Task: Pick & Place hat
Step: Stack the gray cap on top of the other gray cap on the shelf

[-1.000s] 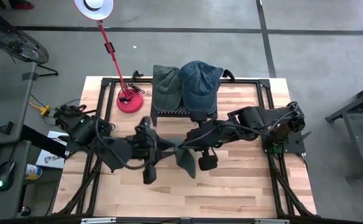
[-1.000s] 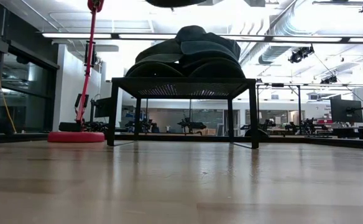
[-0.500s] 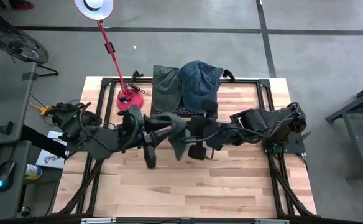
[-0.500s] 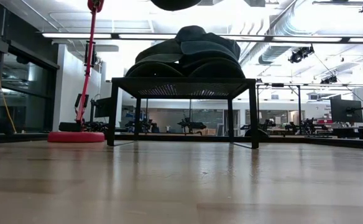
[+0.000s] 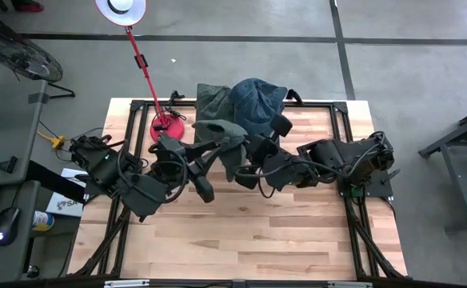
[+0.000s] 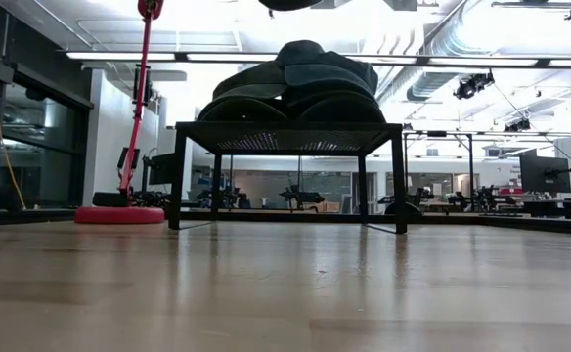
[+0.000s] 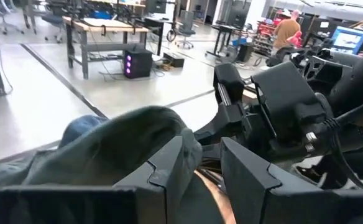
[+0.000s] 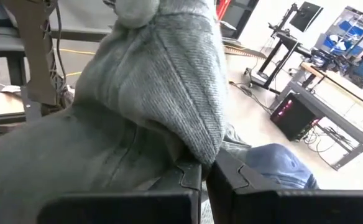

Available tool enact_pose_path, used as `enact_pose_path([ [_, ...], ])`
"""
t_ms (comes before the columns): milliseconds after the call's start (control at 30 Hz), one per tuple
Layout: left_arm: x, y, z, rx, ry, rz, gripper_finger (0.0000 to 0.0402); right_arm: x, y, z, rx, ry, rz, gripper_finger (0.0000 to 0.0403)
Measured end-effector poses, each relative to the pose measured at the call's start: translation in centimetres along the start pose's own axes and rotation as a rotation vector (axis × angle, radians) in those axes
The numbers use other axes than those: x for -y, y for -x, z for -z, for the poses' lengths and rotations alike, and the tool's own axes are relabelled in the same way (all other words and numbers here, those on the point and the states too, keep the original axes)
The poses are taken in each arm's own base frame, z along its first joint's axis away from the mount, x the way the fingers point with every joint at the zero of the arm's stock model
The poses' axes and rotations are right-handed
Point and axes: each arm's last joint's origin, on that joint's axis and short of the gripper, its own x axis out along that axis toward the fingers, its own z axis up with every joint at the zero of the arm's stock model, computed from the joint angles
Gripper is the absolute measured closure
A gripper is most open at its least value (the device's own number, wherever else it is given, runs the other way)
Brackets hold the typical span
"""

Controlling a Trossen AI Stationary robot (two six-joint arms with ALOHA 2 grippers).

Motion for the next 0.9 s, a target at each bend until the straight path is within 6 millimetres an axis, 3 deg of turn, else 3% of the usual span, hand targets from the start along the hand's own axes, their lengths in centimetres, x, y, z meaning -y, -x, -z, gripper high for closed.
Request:
enact_pose_path([
  [400, 0.5, -2.2, 0.9, -0.013, -0.056, -0.029, 0.0292, 0.1, -0.1, -0.7, 0.044, 0.016, 0.004, 0.0403],
  [767, 0.7, -3.0, 1.3, -0.034, -0.056, -0.016, 0.0190, 0.1, -0.3, -0.7, 0.040, 0.036, 0.004, 0.0403],
  [900, 0.9, -3.3, 1.5, -0.030, -0.041, -0.029, 0.0174, 0.1, -0.3, -0.7, 0.038, 0.039, -0.005, 0.0403],
])
